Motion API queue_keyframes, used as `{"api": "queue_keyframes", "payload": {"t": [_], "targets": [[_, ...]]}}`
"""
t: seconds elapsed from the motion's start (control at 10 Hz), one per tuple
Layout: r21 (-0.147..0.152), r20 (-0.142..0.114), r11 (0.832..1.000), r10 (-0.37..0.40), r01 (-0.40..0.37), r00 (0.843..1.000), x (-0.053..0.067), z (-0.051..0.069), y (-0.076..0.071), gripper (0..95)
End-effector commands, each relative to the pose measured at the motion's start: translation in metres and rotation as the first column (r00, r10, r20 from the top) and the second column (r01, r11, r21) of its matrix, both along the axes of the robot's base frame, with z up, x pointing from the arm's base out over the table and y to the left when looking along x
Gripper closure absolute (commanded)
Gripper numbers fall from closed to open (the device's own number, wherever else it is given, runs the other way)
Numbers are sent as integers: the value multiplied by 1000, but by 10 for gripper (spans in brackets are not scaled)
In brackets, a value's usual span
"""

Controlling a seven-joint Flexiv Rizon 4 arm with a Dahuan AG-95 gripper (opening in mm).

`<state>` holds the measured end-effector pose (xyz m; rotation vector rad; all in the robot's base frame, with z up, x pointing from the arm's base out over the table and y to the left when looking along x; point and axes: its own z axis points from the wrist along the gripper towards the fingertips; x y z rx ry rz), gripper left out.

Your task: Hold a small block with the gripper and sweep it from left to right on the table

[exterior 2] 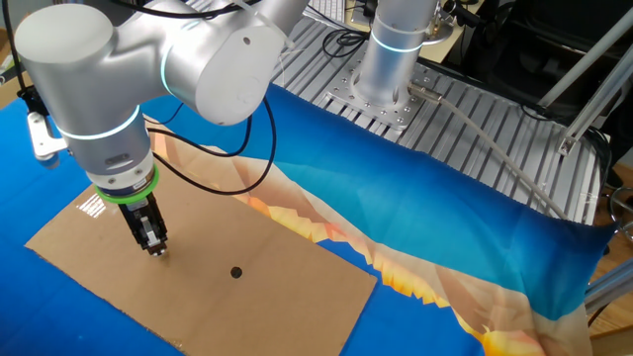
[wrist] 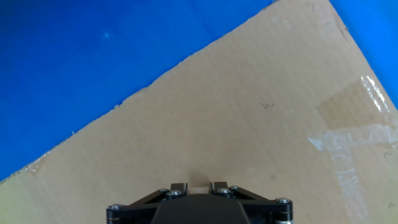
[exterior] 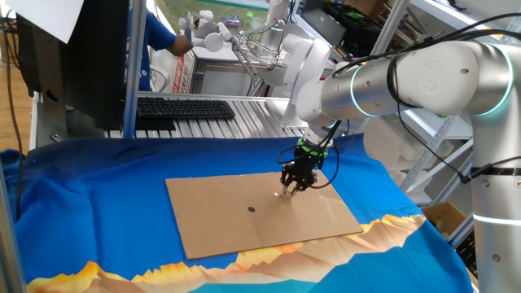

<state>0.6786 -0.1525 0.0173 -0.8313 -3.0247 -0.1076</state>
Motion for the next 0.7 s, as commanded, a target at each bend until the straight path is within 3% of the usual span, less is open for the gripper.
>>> {"api": "queue_keyframes", "payload": {"t": [0.1,0.7], "targets": [[3,1,1000,3,-3,1000,0,0,0,760],[4,4,1000,9,-9,1000,0,0,0,760]]}}
